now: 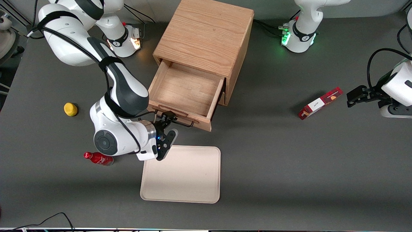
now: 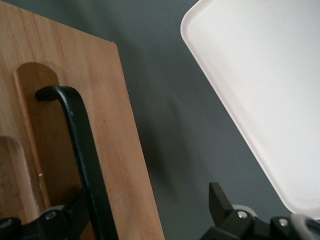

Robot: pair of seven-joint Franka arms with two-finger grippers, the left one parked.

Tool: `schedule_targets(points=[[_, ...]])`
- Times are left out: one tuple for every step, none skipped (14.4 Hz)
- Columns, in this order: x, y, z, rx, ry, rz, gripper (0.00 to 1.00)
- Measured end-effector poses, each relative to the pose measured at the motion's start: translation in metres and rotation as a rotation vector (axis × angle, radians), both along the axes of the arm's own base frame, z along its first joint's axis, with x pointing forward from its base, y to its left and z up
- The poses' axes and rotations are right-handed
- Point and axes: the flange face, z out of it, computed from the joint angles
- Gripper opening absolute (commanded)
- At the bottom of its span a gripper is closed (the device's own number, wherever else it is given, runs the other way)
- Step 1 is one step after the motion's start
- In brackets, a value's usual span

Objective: Close top drawer
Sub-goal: 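Push the drawer front with the right gripper into the cabinet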

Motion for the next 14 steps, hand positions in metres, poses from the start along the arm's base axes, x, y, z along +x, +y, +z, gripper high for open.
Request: schedule_targets(points=[[-0.005, 0.001, -0.001, 0.002, 0.001, -0.002, 1.00], [-0.010, 0.003, 0.000, 0.004, 0.002, -0.004, 1.00], [-0.016, 0.004, -0.001, 0.008, 0.005, -0.008, 1.00], [-0.022, 0.004, 0.000, 0.010, 0.008, -0.010, 1.00], [-0.028, 0.006, 0.001, 0.008, 0.011, -0.009, 1.00], [-0.035, 0.007, 0.002, 0.001, 0.014, -0.004, 1.00], [-0.041, 0.008, 0.005, -0.005, 0.012, 0.000, 1.00], [-0.046, 0.010, 0.006, -0.009, 0.009, 0.003, 1.00], [-0.050, 0.012, 0.006, -0.012, 0.007, 0.005, 1.00], [-0.054, 0.014, 0.005, -0.010, 0.004, 0.006, 1.00], [-0.058, 0.016, 0.004, -0.008, 0.000, 0.008, 1.00], [-0.062, 0.017, 0.001, -0.008, -0.003, 0.008, 1.00], [-0.065, 0.018, -0.001, -0.011, -0.004, 0.008, 1.00], [-0.070, 0.020, -0.003, -0.014, -0.004, 0.005, 1.00]])
